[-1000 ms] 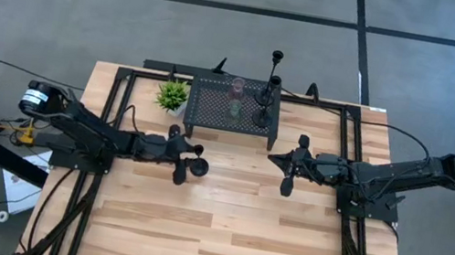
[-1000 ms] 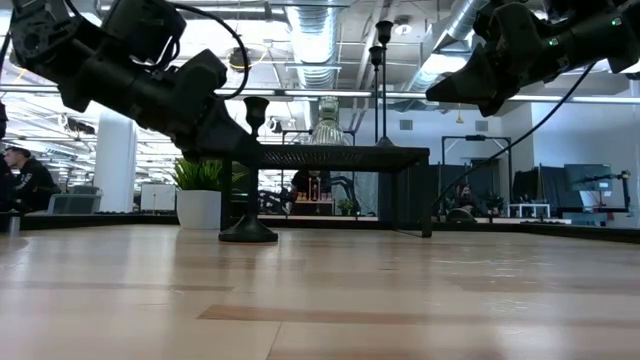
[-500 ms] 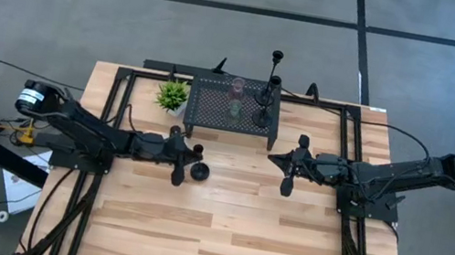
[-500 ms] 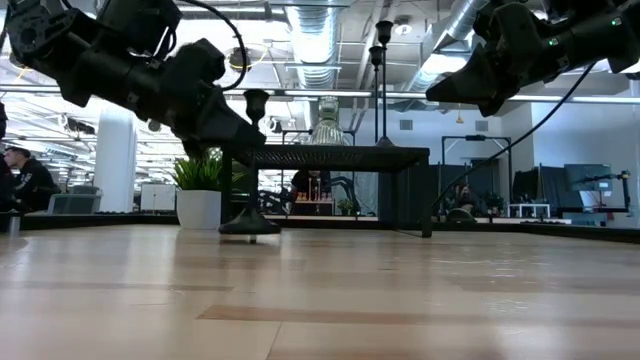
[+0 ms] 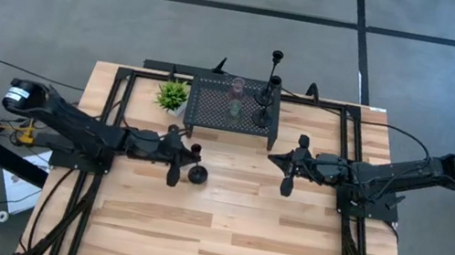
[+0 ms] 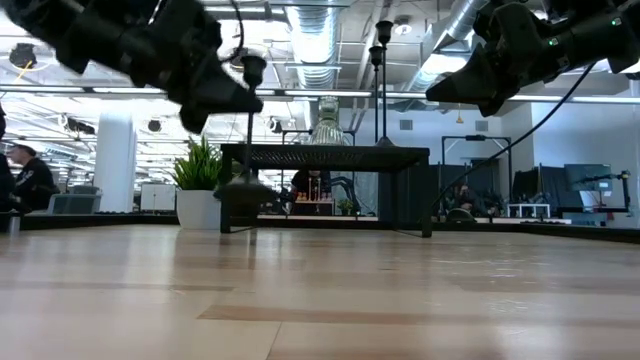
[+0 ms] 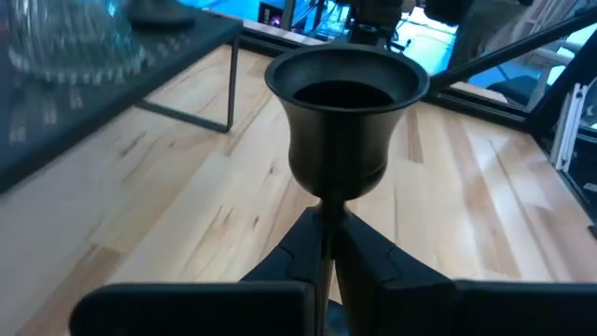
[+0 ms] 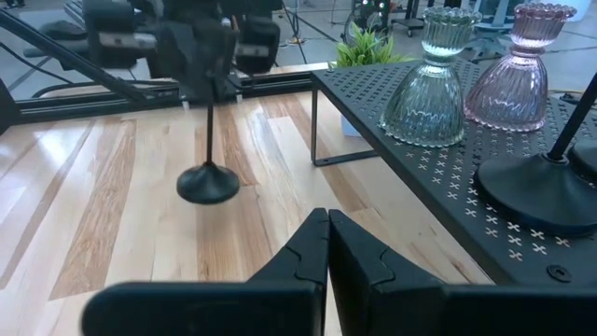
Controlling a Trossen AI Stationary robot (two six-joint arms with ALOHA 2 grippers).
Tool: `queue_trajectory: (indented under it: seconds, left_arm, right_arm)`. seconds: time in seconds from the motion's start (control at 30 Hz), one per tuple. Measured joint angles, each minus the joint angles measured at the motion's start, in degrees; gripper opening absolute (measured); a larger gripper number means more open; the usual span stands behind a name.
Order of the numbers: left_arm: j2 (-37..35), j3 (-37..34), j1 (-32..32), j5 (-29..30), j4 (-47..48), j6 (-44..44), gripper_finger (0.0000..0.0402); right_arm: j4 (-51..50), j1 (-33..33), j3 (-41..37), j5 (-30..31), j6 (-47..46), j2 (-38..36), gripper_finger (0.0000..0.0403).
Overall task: Pick & Place candle stick holders
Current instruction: Put the black candle holder on the shelf
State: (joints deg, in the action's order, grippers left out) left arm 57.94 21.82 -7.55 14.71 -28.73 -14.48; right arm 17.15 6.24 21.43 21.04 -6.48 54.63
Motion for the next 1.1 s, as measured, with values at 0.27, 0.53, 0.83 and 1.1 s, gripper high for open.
queue_trajectory:
  seconds: [0.27,0.53,0.83,1.1]
  left_arm:
    - [-2.21,14.13,1.09,0.1,18.58,6.57,0.0014]
    - [-2.22,27.02,8.91,0.24,30.54,12.14,0.0016]
    - [-2.17,30.86,24.42,-0.31,31.82,12.31,0.0016]
    - [-0.1,30.91,35.84,-8.67,31.33,7.46,0.0017]
  right_arm:
    - [-0.04,-0.02,0.0,0.0,0.0,0.0,0.0]
    - [-0.2,-0.01,-0.01,-0.02,0.01,0.0,0.0]
    - [-0.42,-0.02,-0.02,-0.02,0.46,0.0,0.0]
    - [-0.42,0.0,-0.02,-0.01,0.47,0.0,0.0]
